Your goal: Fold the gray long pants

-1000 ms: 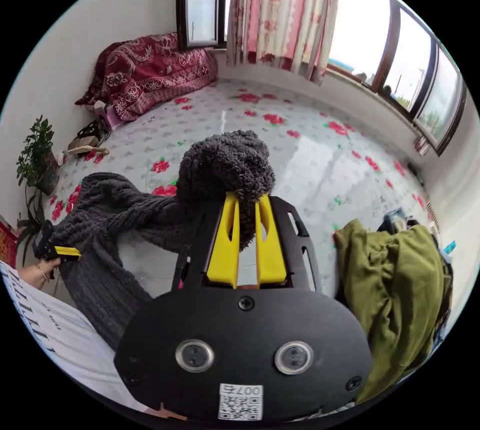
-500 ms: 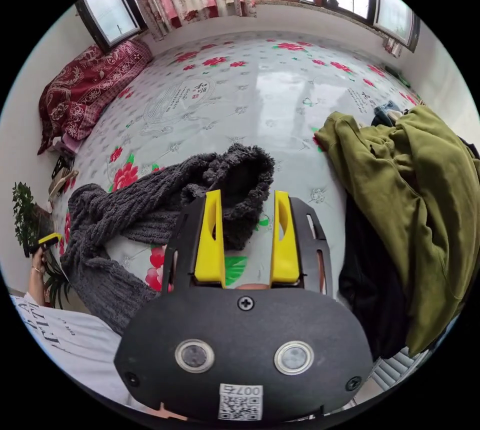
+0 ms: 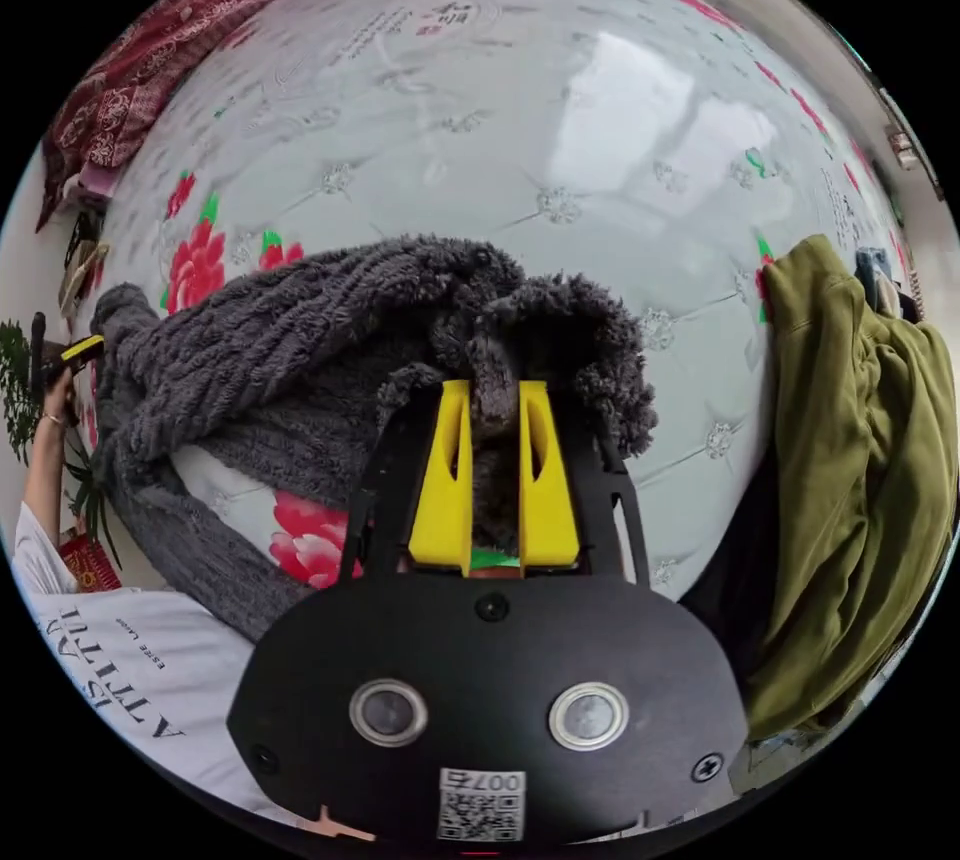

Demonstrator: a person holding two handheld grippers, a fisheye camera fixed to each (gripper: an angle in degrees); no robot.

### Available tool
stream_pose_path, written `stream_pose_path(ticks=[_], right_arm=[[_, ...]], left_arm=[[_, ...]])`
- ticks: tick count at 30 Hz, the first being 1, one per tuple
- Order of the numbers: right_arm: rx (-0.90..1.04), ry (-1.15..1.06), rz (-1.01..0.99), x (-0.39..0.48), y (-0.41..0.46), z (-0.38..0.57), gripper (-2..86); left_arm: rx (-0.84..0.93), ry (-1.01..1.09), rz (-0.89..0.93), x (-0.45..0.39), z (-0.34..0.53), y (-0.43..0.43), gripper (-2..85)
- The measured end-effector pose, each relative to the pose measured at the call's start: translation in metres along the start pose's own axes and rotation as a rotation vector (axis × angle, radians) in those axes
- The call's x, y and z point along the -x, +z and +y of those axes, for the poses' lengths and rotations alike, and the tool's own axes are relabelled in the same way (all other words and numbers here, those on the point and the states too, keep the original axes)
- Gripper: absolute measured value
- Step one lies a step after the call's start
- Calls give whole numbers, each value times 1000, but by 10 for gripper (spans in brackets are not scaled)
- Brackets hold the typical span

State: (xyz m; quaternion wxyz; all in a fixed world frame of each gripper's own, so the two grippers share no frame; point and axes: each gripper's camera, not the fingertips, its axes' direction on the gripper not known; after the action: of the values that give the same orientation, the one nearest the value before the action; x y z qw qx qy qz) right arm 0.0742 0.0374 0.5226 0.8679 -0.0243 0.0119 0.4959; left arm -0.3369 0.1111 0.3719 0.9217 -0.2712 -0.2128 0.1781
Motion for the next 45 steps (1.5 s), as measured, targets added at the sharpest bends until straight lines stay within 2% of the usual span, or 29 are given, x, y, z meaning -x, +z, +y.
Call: stream_pose_path(ticks=[2,4,6,8,10,11,13,14,15,17,18,20,27,29,31,35,37,39,40,42,45], right_arm=[[-107,24,-24,-11,-42,-5,87],[-340,-15,-8,-17,-112,7,78],[-625,-126,-24,-22,-203,45,71],[-762,-232,14,-19,-247,83,71],[-768,-321,27,-17,-258,111,76],[-709,-312,41,-22,-248,121,82],[-541,-237,82,-36,-208,126,95],[-384,-169,93,-51,-172,128,105],[-240,-103,43,-68,-140,131,117],[-134,29,-104,-96,-111,141,131],[-141,112,-197,-109,-104,148,137],[-229,151,-260,-115,-108,157,140],[-331,239,-191,-125,-116,105,147],[-327,266,-130,-135,-112,87,145],[-298,312,-164,-152,-100,69,140],[-280,425,-589,-183,-79,37,105],[-426,371,-609,-176,-119,31,93],[-644,138,-621,-152,-207,36,84],[-692,73,-601,-143,-232,42,82],[-872,-181,-458,-107,-310,84,77],[-849,-147,-231,-95,-331,125,74]], left_arm=[[-22,-37,35,13,8,-11,-1],[-132,-133,115,42,31,-43,-5],[-201,-193,159,61,54,-63,-6],[-249,-234,152,72,75,-76,-6],[-270,-237,153,77,91,-80,-5],[-271,-237,159,77,93,-79,-5],[-249,-241,188,75,94,-68,-3],[-244,-241,193,74,93,-66,-3],[-243,-234,201,71,91,-62,-1],[-231,-224,207,65,84,-56,4],[-221,-226,205,64,82,-55,6],[-207,-231,193,62,77,-52,14],[-199,-275,128,55,77,-59,42],[-230,-286,112,55,90,-71,48],[-232,-290,117,54,100,-75,53],[-152,-297,139,43,118,-58,55],[-109,-304,135,38,123,-46,52],[-75,-311,134,33,127,-35,51],[-45,-312,128,30,129,-26,50],[8,-310,104,25,128,-13,48],[4,-309,107,19,126,-5,32]])
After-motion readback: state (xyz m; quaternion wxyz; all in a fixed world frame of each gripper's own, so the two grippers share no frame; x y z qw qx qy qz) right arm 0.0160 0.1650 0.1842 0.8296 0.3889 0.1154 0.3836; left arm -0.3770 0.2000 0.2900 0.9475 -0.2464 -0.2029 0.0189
